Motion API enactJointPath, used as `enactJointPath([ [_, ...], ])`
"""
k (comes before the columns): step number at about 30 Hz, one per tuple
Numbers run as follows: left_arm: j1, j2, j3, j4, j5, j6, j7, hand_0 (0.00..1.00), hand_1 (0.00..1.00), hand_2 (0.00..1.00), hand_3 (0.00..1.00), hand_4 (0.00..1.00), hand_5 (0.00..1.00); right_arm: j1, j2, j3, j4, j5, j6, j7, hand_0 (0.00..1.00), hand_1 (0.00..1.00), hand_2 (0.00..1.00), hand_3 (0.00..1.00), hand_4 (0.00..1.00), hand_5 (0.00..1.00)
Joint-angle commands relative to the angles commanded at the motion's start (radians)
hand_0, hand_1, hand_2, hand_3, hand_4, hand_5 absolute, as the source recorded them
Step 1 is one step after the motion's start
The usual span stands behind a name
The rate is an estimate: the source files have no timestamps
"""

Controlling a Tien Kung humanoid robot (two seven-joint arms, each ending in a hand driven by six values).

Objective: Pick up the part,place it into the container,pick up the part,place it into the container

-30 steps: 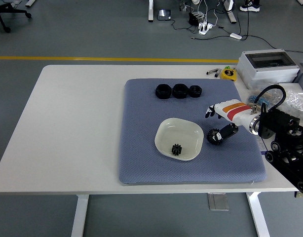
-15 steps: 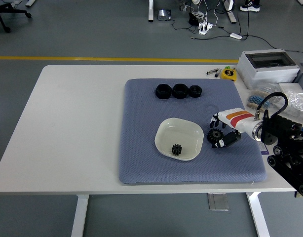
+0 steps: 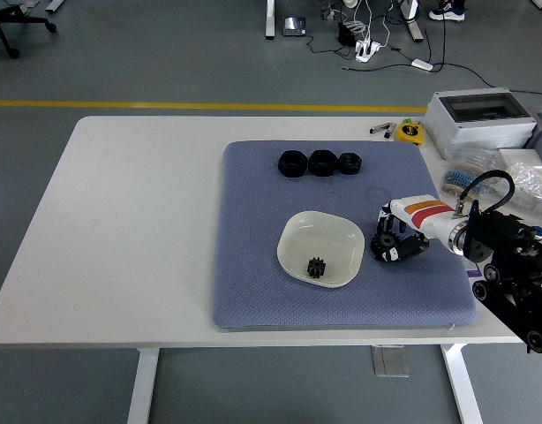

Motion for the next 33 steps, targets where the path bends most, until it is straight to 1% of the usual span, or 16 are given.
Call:
enactJointPath([
  [2, 0.001, 0.000, -0.001, 0.000, 0.003, -0.001, 0.000, 0.693, 0.699, 0.736, 0.644, 0.667, 0.662, -0.001, 0.001, -0.002, -0.004, 0.005, 0.004, -0.001, 0.241, 0.409, 0.510, 0.533, 0.877, 0.401],
  [3, 0.001, 0.000, -0.002, 0.000, 0.004, -0.001, 0.001, 0.693, 0.699, 0.736, 0.641, 0.667, 0.662, -0.001, 0.001, -0.003, -0.005, 0.007, 0.005, -0.001, 0.216, 0.393, 0.501, 0.532, 0.887, 0.405],
  [8, 0.002, 0.000, -0.003, 0.000, 0.006, -0.001, 0.000, 0.693, 0.699, 0.736, 0.641, 0.667, 0.662, -0.002, 0.000, -0.001, -0.006, 0.015, 0.002, -0.002, 0.216, 0.393, 0.501, 0.532, 0.887, 0.405],
  [9, 0.002, 0.000, -0.002, 0.000, 0.005, 0.000, 0.000, 0.693, 0.699, 0.736, 0.643, 0.666, 0.662, -0.002, 0.000, -0.001, -0.006, 0.016, 0.000, -0.003, 0.156, 0.347, 0.462, 0.518, 0.838, 0.413],
  [14, -0.002, 0.000, 0.002, 0.000, -0.001, 0.001, -0.002, 0.693, 0.699, 0.736, 0.643, 0.666, 0.662, -0.001, -0.003, 0.002, -0.002, 0.027, -0.023, -0.003, 0.156, 0.347, 0.462, 0.518, 0.838, 0.413],
  [15, -0.002, 0.000, 0.002, 0.000, -0.001, 0.001, -0.002, 0.693, 0.699, 0.736, 0.643, 0.666, 0.662, -0.001, -0.004, 0.003, -0.001, 0.029, -0.028, -0.004, 0.093, 0.299, 0.423, 0.510, 0.774, 0.426],
  [20, -0.005, 0.000, 0.004, 0.000, -0.004, 0.002, -0.002, 0.693, 0.699, 0.736, 0.643, 0.666, 0.662, -0.003, -0.009, 0.010, 0.006, 0.032, -0.043, -0.005, 0.093, 0.299, 0.423, 0.510, 0.774, 0.426],
  [21, -0.005, 0.000, 0.004, 0.000, -0.005, 0.002, -0.002, 0.693, 0.699, 0.736, 0.641, 0.666, 0.662, -0.003, -0.010, 0.013, 0.009, 0.031, -0.045, -0.006, 0.053, 0.250, 0.390, 0.503, 0.781, 0.444],
  [26, -0.005, 0.000, 0.003, 0.000, -0.002, 0.001, -0.002, 0.693, 0.699, 0.736, 0.641, 0.666, 0.662, -0.001, -0.017, 0.031, 0.035, 0.029, -0.064, -0.004, 0.053, 0.250, 0.390, 0.503, 0.781, 0.444],
  [27, -0.005, 0.000, 0.003, 0.000, -0.002, 0.001, -0.002, 0.692, 0.698, 0.736, 0.642, 0.667, 0.665, -0.001, -0.018, 0.034, 0.042, 0.028, -0.068, -0.004, 0.043, 0.236, 0.374, 0.498, 0.773, 0.444],
  [29, -0.005, -0.001, 0.002, 0.000, -0.001, 0.001, -0.002, 0.692, 0.698, 0.736, 0.642, 0.667, 0.665, -0.001, -0.020, 0.041, 0.054, 0.026, -0.074, -0.004, 0.043, 0.236, 0.374, 0.498, 0.773, 0.444],
  [33, -0.006, 0.000, 0.004, 0.000, -0.003, 0.001, -0.003, 0.693, 0.699, 0.736, 0.643, 0.667, 0.665, -0.002, -0.025, 0.058, 0.097, 0.017, -0.099, -0.007, 0.039, 0.226, 0.371, 0.497, 0.767, 0.448],
])
